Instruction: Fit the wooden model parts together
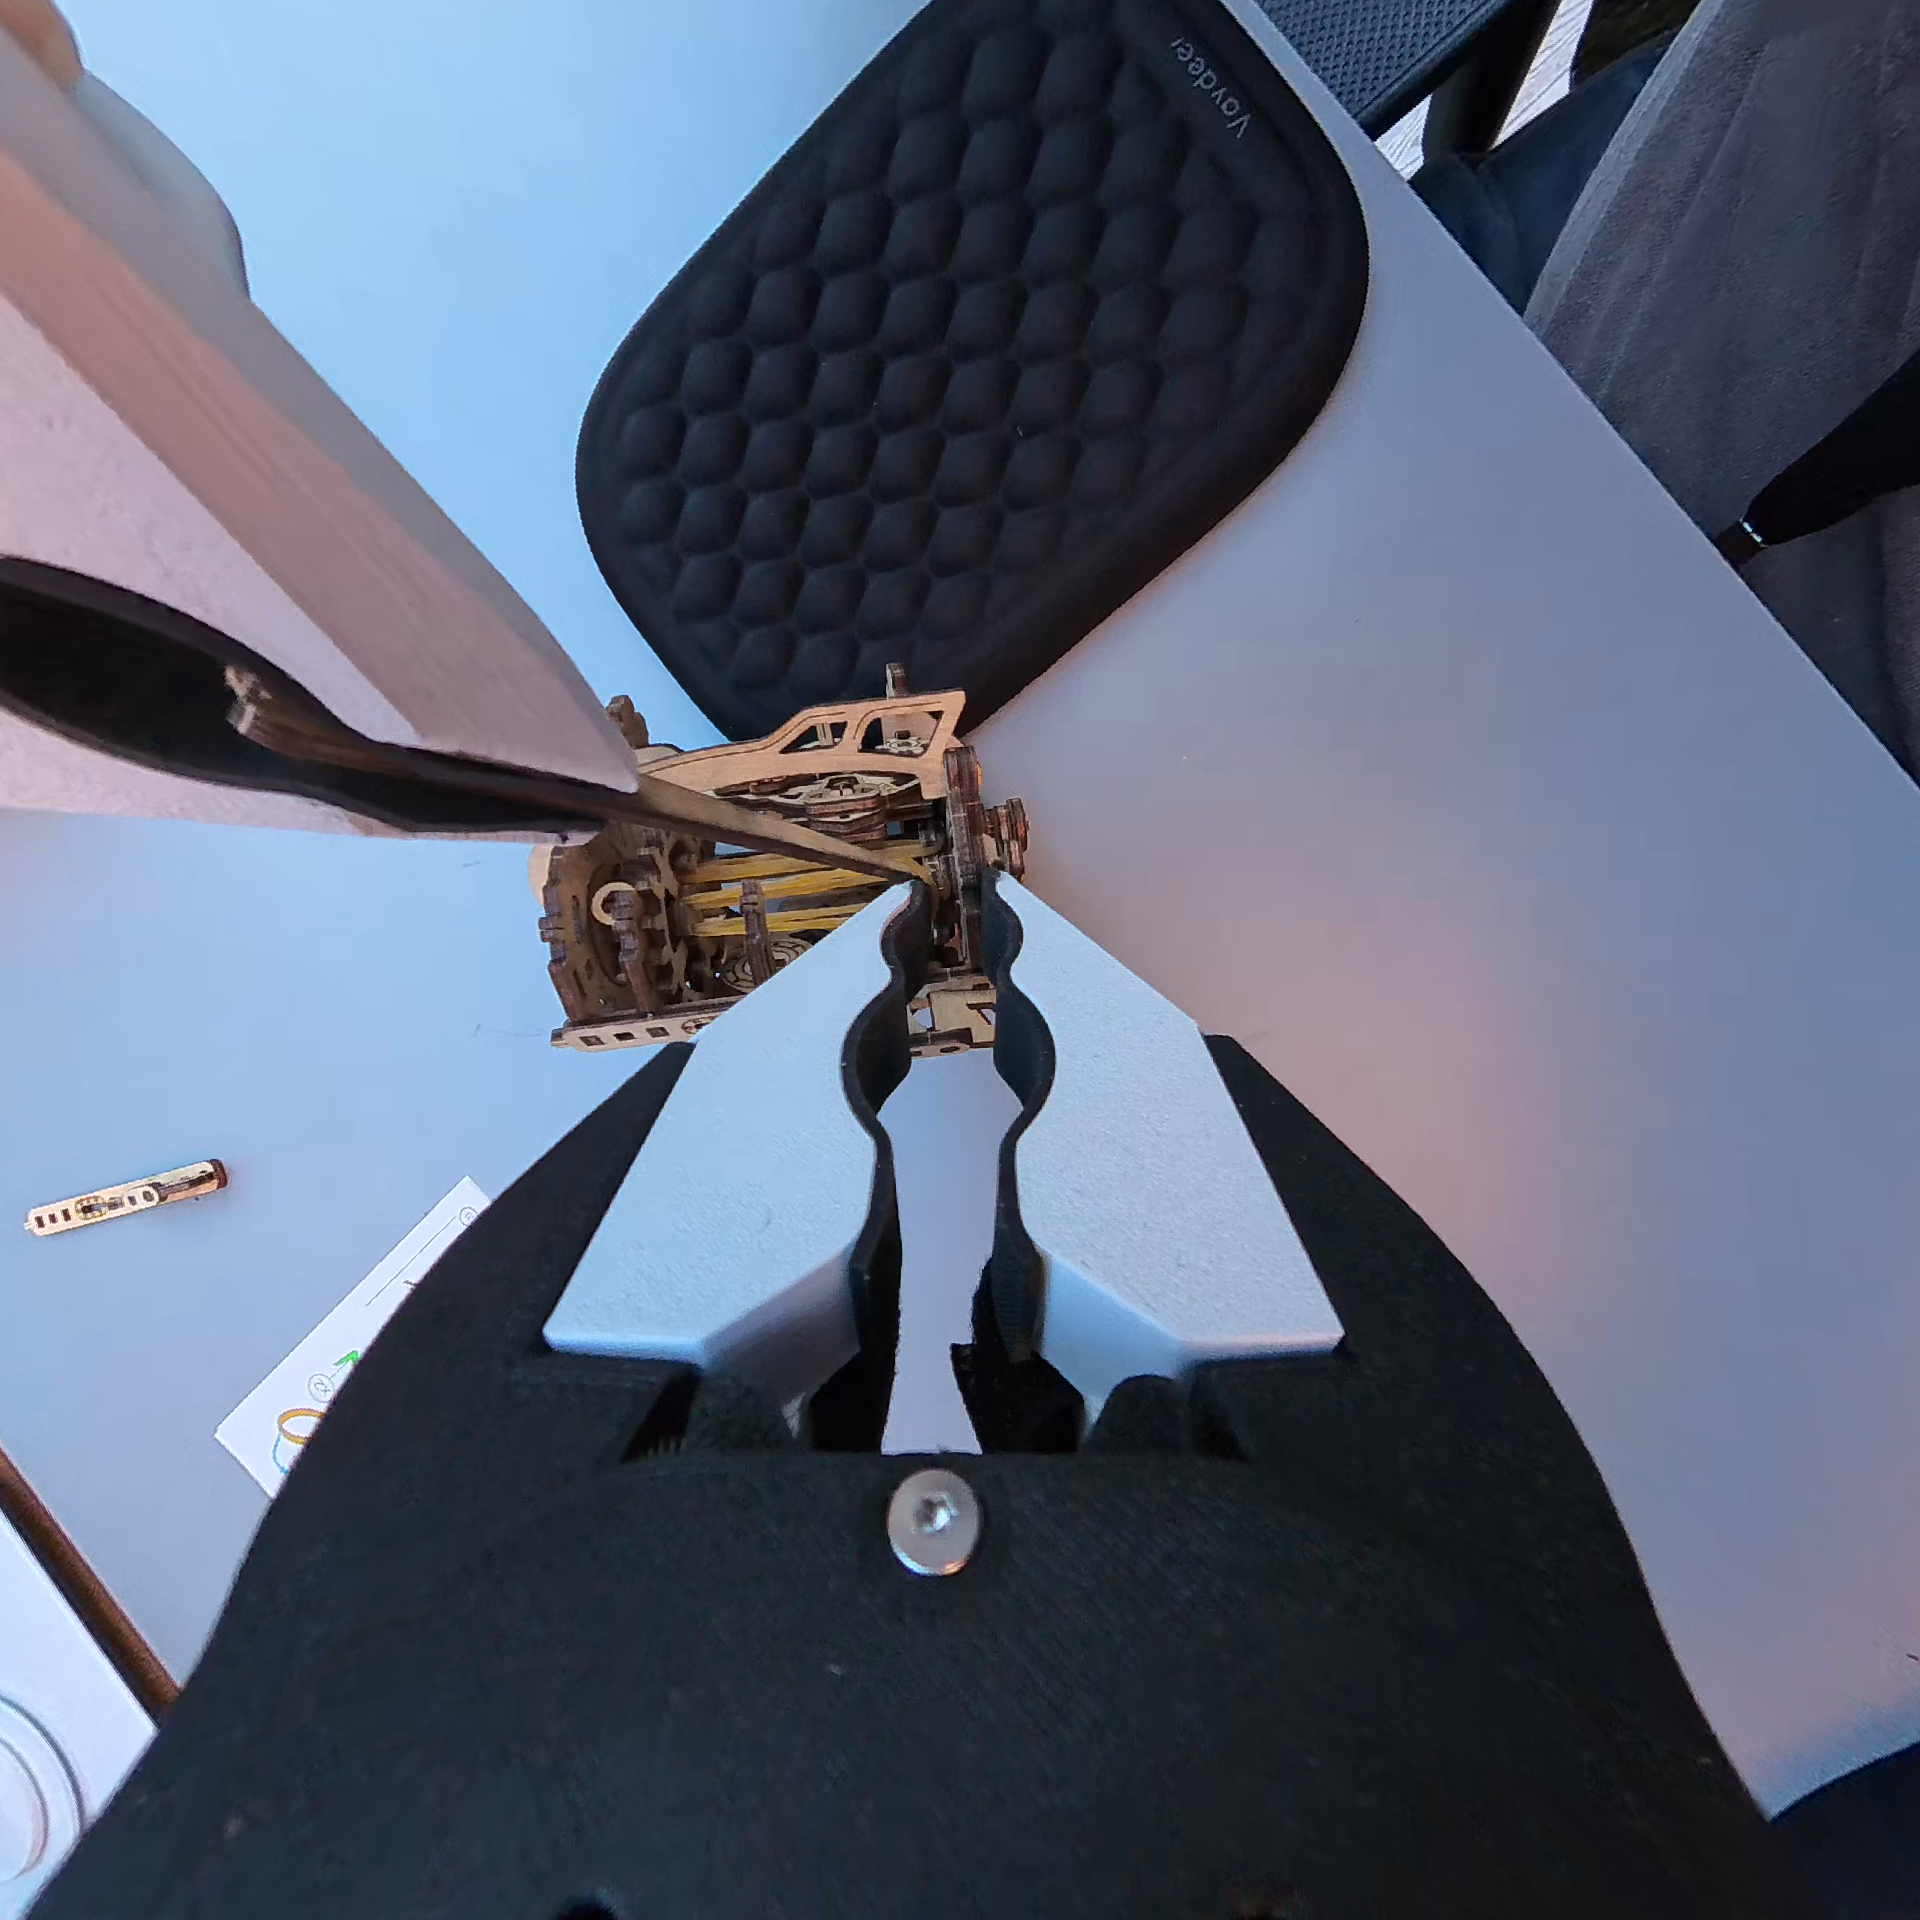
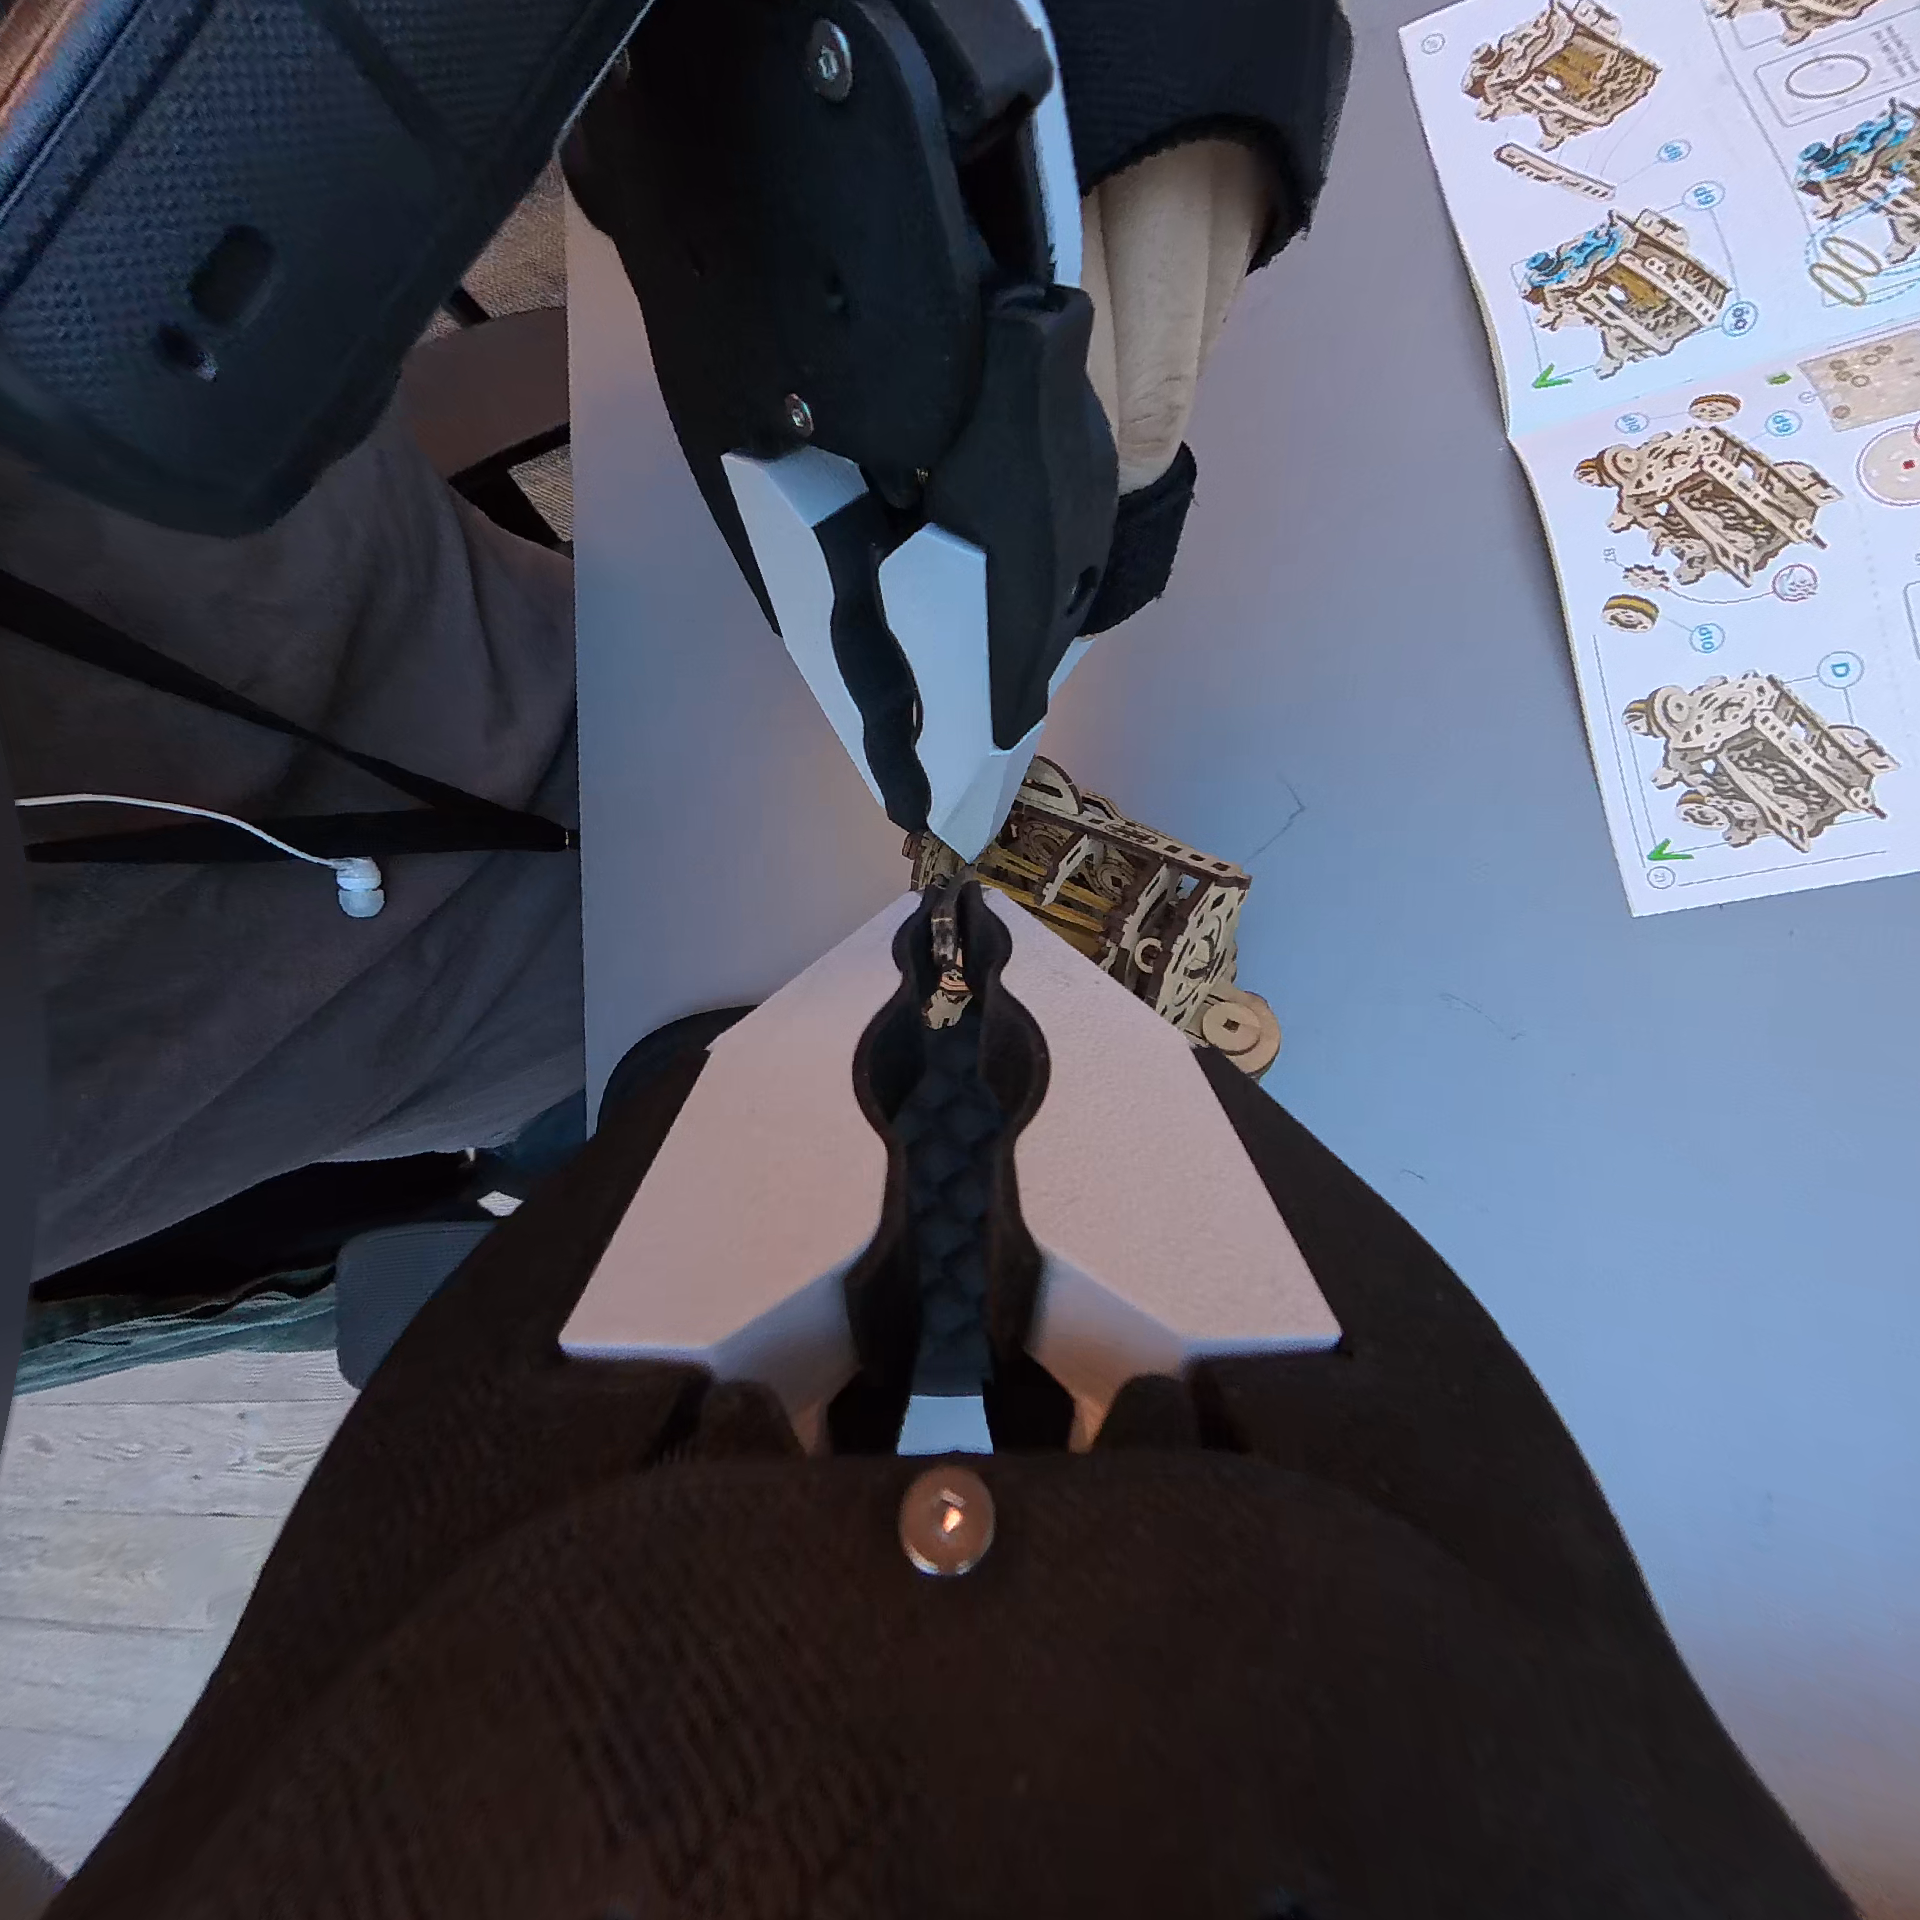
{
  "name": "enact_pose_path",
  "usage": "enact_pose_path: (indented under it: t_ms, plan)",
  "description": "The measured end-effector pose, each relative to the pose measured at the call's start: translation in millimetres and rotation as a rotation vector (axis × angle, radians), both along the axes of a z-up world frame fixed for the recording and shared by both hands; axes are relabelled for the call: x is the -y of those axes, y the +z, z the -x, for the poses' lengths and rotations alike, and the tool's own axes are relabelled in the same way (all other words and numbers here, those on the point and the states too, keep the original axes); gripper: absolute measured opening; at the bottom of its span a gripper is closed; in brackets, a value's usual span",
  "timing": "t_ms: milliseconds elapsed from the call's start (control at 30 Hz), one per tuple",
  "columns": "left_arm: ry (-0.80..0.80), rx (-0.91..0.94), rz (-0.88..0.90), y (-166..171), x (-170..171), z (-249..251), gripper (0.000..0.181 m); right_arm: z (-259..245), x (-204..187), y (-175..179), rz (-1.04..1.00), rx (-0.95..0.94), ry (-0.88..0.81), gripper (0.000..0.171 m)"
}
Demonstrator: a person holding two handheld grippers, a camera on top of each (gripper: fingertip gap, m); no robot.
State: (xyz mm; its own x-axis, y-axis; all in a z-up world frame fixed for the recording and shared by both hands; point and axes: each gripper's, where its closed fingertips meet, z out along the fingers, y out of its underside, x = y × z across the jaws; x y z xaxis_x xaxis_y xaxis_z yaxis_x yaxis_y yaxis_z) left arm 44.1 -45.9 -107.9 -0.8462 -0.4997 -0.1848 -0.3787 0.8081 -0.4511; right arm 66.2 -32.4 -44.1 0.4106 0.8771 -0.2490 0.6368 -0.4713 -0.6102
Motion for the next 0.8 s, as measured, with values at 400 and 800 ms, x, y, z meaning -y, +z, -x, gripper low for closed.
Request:
enact_pose_path:
  t_ms: [400,800]
  plan:
    - [-0.003,0.001,0.004,0.3,1.0,-0.5,0.007,0.1,3.4,0.7,-0.033,0.010,-0.019,0.001]
    - [-0.007,-0.003,0.004,0.3,1.6,-0.6,0.007,2.0,0.4,1.5,0.005,0.029,0.060,0.001]
